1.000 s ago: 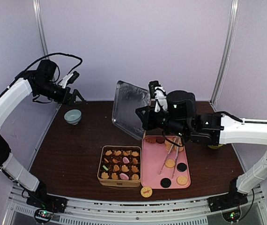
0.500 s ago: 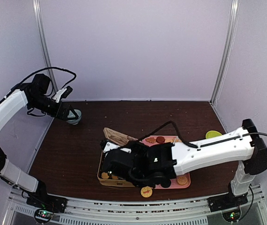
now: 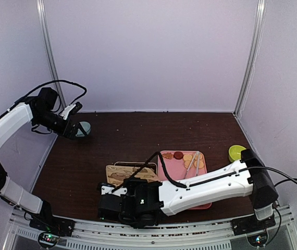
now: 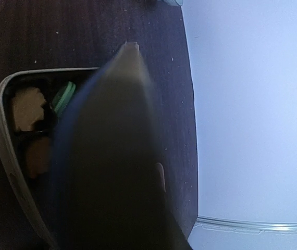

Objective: Pack the cookies
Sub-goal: Place the box lid on the packing box.

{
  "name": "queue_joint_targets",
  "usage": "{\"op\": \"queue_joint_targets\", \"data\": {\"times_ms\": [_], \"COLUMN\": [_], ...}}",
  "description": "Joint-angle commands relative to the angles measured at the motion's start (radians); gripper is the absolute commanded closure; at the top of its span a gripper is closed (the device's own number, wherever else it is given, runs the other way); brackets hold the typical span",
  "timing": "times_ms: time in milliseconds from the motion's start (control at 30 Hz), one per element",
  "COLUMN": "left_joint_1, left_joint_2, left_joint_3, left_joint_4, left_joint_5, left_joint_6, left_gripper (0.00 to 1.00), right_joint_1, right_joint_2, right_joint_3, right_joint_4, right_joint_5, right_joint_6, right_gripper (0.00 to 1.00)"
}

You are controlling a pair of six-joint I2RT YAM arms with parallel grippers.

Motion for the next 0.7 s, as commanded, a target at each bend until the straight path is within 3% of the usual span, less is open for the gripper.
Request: {"op": "queue_joint_targets", "data": {"times_ms": [0,200,400,667], "left_joint_1": [0.003,0.005,0.002,-0.02], "left_joint_2": [-0.017,-0.006,0.004,0.039], "left_joint_3": [-0.009,-0.008,-0.017,-0.057], "left_joint_4": [0.031,0.032,0.033,0.034], "left_joint_5": [0.041,0.058,0.061,0.034], "left_joint_6": [0.025,0.032,0.046,0.081], "left_gripper": [0.02,0.02,0.02,0.02], "right_joint_1": [0.016,0.016,0.018,0.001], "right_joint_2": [0.034,0.047,0.021,0.023], "right_joint_3": [0.022,0.022,-0.014,-0.027], "right_joint_4": [-0.064,-0.079,-0.055,-0.007], "right_joint_5": [-0.027,-0.059,-0.229,-0.385], "right_joint_6": [0.045,0.064,0.093,0.112], "right_gripper": [0.87,0.84,0.5,0.31]}}
